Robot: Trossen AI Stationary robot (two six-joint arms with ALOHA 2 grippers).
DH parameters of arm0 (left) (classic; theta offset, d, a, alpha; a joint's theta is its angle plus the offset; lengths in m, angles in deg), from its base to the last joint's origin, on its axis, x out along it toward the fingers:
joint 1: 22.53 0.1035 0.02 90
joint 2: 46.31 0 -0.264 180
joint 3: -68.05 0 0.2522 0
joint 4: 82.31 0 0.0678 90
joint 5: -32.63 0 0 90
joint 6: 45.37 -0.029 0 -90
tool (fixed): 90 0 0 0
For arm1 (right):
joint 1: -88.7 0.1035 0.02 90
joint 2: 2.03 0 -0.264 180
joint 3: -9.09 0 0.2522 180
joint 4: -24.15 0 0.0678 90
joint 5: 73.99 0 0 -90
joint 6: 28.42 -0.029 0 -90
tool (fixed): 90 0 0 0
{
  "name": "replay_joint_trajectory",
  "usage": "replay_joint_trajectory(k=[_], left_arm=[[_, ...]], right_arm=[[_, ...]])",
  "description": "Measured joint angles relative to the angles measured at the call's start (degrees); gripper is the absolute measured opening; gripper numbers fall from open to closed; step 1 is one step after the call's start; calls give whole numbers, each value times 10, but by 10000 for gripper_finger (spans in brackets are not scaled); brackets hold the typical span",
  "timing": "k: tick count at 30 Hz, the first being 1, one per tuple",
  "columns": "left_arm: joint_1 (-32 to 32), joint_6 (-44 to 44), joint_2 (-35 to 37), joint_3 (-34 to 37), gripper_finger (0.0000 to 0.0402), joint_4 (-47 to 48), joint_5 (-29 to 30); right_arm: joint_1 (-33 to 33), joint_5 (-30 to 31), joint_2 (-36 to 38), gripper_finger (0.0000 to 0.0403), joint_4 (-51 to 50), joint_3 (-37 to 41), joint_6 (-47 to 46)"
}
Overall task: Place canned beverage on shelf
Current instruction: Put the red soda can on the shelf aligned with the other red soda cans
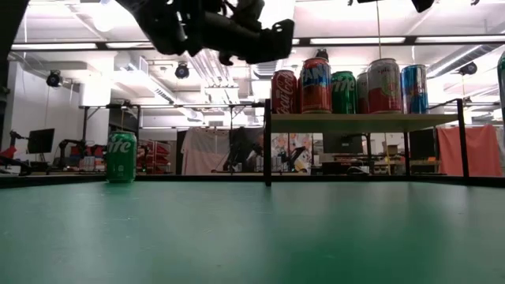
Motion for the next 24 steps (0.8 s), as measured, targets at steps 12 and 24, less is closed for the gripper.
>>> replay_joint_trajectory(k=[12,24], left_arm=[[17,-45,-62,-86,0,54,50],[24,2,-75,-94,0,66,32]], right_arm=[[0,0,1,9,-1,0,7],[0,-1,1,9,-1,0,16]])
